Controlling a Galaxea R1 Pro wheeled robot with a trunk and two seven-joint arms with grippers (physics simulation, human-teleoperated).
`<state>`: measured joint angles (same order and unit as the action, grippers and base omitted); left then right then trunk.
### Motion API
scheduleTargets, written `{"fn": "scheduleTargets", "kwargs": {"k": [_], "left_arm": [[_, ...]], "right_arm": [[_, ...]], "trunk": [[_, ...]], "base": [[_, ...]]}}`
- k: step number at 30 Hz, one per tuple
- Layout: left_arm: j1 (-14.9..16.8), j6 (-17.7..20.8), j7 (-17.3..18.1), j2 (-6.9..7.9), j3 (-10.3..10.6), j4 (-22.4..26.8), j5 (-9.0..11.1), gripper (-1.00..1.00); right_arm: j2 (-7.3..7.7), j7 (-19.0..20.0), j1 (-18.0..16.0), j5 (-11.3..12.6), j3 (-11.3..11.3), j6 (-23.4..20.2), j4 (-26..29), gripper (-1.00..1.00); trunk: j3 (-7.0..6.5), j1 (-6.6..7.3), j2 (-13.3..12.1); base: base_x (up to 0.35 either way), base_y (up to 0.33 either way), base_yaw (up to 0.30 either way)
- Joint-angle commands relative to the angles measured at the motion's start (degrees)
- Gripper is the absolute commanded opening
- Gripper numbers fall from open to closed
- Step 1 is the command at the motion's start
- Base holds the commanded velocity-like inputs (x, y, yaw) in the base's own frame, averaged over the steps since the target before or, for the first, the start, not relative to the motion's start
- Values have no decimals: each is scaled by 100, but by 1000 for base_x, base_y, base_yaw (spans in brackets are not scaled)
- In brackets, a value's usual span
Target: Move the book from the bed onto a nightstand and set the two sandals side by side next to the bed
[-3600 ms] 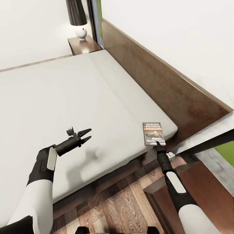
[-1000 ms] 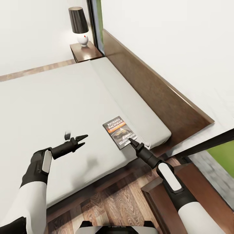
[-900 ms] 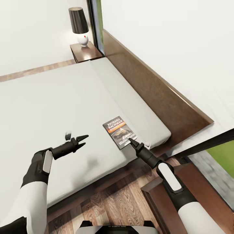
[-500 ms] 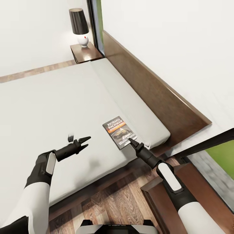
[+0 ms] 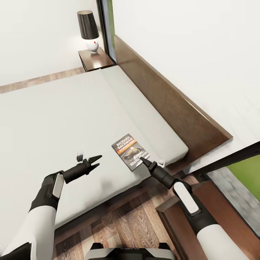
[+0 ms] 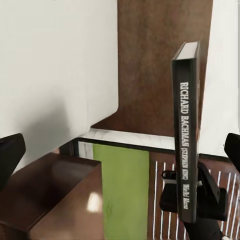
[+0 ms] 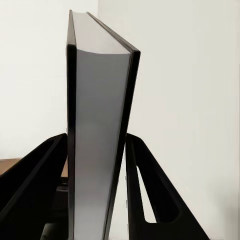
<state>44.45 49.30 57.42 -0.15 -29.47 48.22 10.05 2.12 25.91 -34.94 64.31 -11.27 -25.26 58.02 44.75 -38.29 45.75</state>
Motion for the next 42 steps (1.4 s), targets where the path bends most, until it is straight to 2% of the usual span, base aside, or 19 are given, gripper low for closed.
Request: {"fn": "scheduleTargets", "kwargs": {"k": [1,6,29,39,42], "left_arm": [[3,27,16,-2,-9,-2,6,100],[3,27,29,-8,-5,-5,6,100],[2,-105,24,-11,26,-167,6,100],[2,-105,24,-11,29,-173,7,100],[2,-109,24,-11,28,-323,6,100]], "right_arm": [[3,-2,-3,41,-7,-24,0,-100],[5,2,-4,14,-7,-23,16,-100],[8,2,-4,11,-7,-25,38,-100],[8,2,-4,11,-7,-23,43,-100],[2,-2,-3,11,-7,-16,28,-100]], "trunk": [[-15,21,-38],[-105,131,-238],[-518,636,-1161],[-518,636,-1161],[-518,636,-1161]], "base": [[0,0,0],[0,0,134],[0,0,263],[0,0,12],[0,0,0]]}}
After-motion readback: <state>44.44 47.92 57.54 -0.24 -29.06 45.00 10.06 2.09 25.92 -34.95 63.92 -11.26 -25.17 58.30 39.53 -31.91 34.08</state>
